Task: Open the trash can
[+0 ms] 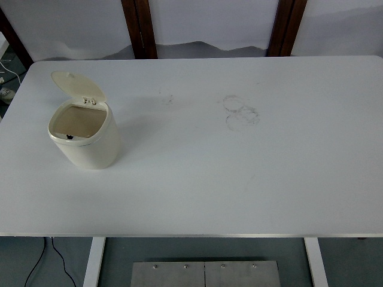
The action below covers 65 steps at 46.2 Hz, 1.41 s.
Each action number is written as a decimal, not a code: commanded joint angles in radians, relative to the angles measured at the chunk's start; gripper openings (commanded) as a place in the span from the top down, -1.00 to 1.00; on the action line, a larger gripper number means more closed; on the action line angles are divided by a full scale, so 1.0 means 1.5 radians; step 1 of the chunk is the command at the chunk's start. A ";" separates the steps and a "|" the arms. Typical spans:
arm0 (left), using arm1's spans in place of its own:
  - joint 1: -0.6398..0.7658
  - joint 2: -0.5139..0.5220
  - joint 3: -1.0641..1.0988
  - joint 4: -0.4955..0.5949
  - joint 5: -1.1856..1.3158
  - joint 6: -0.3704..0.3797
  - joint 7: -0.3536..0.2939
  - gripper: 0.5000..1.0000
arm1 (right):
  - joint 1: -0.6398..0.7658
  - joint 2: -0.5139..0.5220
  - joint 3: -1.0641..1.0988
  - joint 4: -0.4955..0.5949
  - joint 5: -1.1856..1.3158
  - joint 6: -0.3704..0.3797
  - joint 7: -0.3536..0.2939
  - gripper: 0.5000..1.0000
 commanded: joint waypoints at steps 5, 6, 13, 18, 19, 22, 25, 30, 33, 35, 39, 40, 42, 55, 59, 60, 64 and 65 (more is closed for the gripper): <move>0.022 -0.020 0.000 0.040 0.006 -0.002 0.001 -1.00 | 0.000 0.000 -0.001 0.000 0.000 0.000 0.000 -0.98; 0.025 -0.020 0.000 0.042 0.006 -0.001 0.001 -1.00 | 0.000 0.000 -0.001 0.000 0.000 0.000 0.000 -0.98; 0.030 -0.027 0.000 0.045 0.010 -0.001 0.001 -1.00 | 0.000 0.000 -0.001 0.000 0.000 0.001 0.000 -0.98; 0.030 -0.031 0.000 0.045 0.011 -0.001 0.001 -1.00 | 0.000 0.000 -0.001 0.000 0.000 0.000 0.000 -0.98; 0.030 -0.031 0.000 0.045 0.011 -0.001 0.002 -1.00 | 0.000 0.000 -0.001 0.000 0.000 0.000 0.000 -0.98; 0.030 -0.032 0.000 0.045 0.017 -0.001 0.001 -1.00 | 0.000 0.000 -0.001 0.000 0.000 0.001 0.000 -0.98; 0.030 -0.032 -0.001 0.045 0.020 -0.001 0.001 -1.00 | 0.000 0.000 -0.001 0.000 0.000 0.000 0.000 -0.98; 0.030 -0.032 -0.001 0.045 0.021 -0.001 0.001 -1.00 | 0.000 0.000 -0.001 0.000 0.000 0.001 0.000 -0.98; 0.030 -0.032 0.000 0.045 0.021 -0.001 0.002 -1.00 | 0.000 0.000 -0.001 0.000 0.000 0.001 0.000 -0.98; 0.030 -0.032 0.000 0.045 0.021 -0.001 0.001 -1.00 | 0.000 0.000 -0.001 0.000 0.000 0.000 0.000 -0.98; 0.030 -0.032 0.000 0.045 0.021 -0.001 0.002 -1.00 | 0.000 0.000 -0.001 0.000 0.000 0.000 0.000 -0.98; 0.030 -0.032 0.000 0.045 0.021 -0.001 0.002 -1.00 | 0.000 0.000 -0.001 0.000 0.000 0.000 0.000 -0.98; 0.031 -0.033 -0.001 0.045 0.021 -0.001 0.001 -1.00 | 0.000 0.000 -0.001 0.000 0.000 0.000 0.000 -0.98; 0.031 -0.033 0.000 0.045 0.021 -0.002 0.001 -1.00 | 0.000 0.000 -0.001 0.000 0.000 0.001 0.000 -0.98; 0.031 -0.033 0.000 0.045 0.021 -0.002 0.002 -1.00 | 0.000 0.000 -0.001 0.000 0.000 0.000 0.001 -0.98; 0.031 -0.033 0.000 0.045 0.021 -0.002 0.002 -1.00 | 0.000 0.000 -0.001 0.000 0.000 0.000 0.001 -0.98; 0.031 -0.033 0.000 0.045 0.021 -0.001 0.002 -1.00 | 0.000 0.000 -0.001 0.000 0.000 0.000 0.001 -0.98; 0.031 -0.033 0.000 0.045 0.021 -0.001 0.002 -1.00 | 0.000 0.000 -0.001 0.000 0.000 0.000 0.001 -0.98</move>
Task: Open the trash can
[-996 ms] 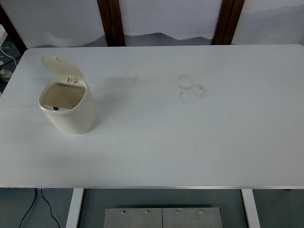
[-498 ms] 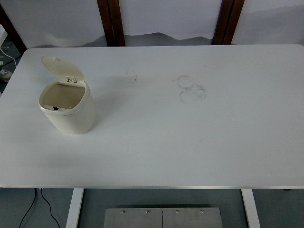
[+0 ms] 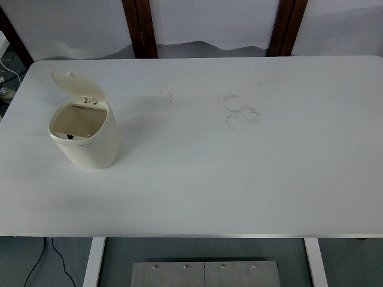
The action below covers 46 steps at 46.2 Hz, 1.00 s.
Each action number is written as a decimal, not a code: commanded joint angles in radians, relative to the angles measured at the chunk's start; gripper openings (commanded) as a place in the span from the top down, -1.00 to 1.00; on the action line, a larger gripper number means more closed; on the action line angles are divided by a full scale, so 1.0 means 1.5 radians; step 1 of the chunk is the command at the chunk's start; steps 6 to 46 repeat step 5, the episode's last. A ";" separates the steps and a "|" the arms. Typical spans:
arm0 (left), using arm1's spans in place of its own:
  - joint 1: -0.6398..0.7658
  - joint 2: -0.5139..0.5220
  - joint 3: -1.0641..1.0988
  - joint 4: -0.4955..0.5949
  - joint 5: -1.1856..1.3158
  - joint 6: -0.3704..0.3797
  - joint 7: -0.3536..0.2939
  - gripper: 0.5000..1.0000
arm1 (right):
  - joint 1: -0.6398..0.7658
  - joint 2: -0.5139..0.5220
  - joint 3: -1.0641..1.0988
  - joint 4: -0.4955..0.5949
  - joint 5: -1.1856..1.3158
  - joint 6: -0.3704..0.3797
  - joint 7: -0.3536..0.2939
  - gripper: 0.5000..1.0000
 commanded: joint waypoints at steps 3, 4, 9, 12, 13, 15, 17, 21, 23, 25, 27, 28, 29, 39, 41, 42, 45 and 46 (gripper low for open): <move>0.000 0.000 0.000 0.000 0.000 0.001 0.000 -1.00 | 0.000 0.000 0.000 0.000 0.000 0.000 -0.001 -0.98; 0.000 0.000 0.000 0.000 0.000 0.001 0.000 -1.00 | 0.000 0.000 0.000 0.000 0.000 0.000 0.000 -0.98; 0.000 0.000 0.000 0.000 0.000 0.001 0.000 -1.00 | 0.000 0.000 0.000 0.000 0.000 0.001 0.001 -0.98; 0.000 0.000 0.000 0.000 0.000 0.001 0.000 -1.00 | 0.000 0.000 0.000 0.000 0.000 0.001 0.001 -0.98; 0.000 0.000 0.000 0.000 0.000 0.001 0.000 -1.00 | 0.000 0.000 0.000 0.000 0.000 0.001 0.001 -0.98; 0.000 0.000 0.000 0.000 0.000 0.001 0.000 -1.00 | 0.000 0.000 0.000 0.000 0.000 0.001 0.001 -0.98; 0.000 0.000 0.000 0.000 0.000 0.001 0.000 -1.00 | 0.000 0.000 0.000 0.000 0.000 0.001 0.001 -0.98; 0.000 0.000 0.000 0.000 0.000 0.001 0.000 -1.00 | 0.000 0.000 0.000 0.000 0.000 0.001 0.001 -0.98; 0.000 0.000 0.000 0.000 0.000 0.001 0.000 -1.00 | 0.000 0.000 0.000 0.000 0.000 0.001 0.001 -0.98; 0.000 0.000 0.000 0.000 0.000 0.001 0.000 -1.00 | 0.000 0.000 0.000 0.000 0.000 0.001 0.001 -0.98; 0.000 0.000 0.000 0.000 0.000 0.001 0.000 -1.00 | 0.000 0.000 0.000 0.000 0.000 0.001 0.001 -0.98; 0.000 0.000 0.000 0.000 0.000 0.001 0.000 -1.00 | 0.000 0.000 0.000 0.000 0.000 0.001 0.001 -0.98; 0.000 0.000 0.000 0.000 0.000 0.001 0.000 -1.00 | 0.000 0.000 0.000 0.000 0.000 0.001 0.001 -0.98; 0.000 0.000 0.000 0.000 0.000 0.001 0.000 -1.00 | 0.000 0.000 0.000 0.000 0.000 0.001 0.001 -0.98; 0.000 0.000 0.000 0.000 0.000 0.001 0.000 -1.00 | 0.000 0.000 0.000 0.000 0.000 0.001 0.001 -0.98; 0.000 0.000 0.000 0.000 0.000 0.001 0.000 -1.00 | 0.000 0.000 0.000 0.000 0.000 0.001 0.001 -0.98; 0.000 0.000 0.000 0.000 0.000 0.001 0.000 -1.00 | 0.000 0.000 0.000 0.000 0.000 0.001 0.001 -0.98; 0.000 0.000 0.000 0.000 0.000 0.001 0.000 -1.00 | 0.000 0.000 0.000 0.000 0.000 0.001 0.001 -0.98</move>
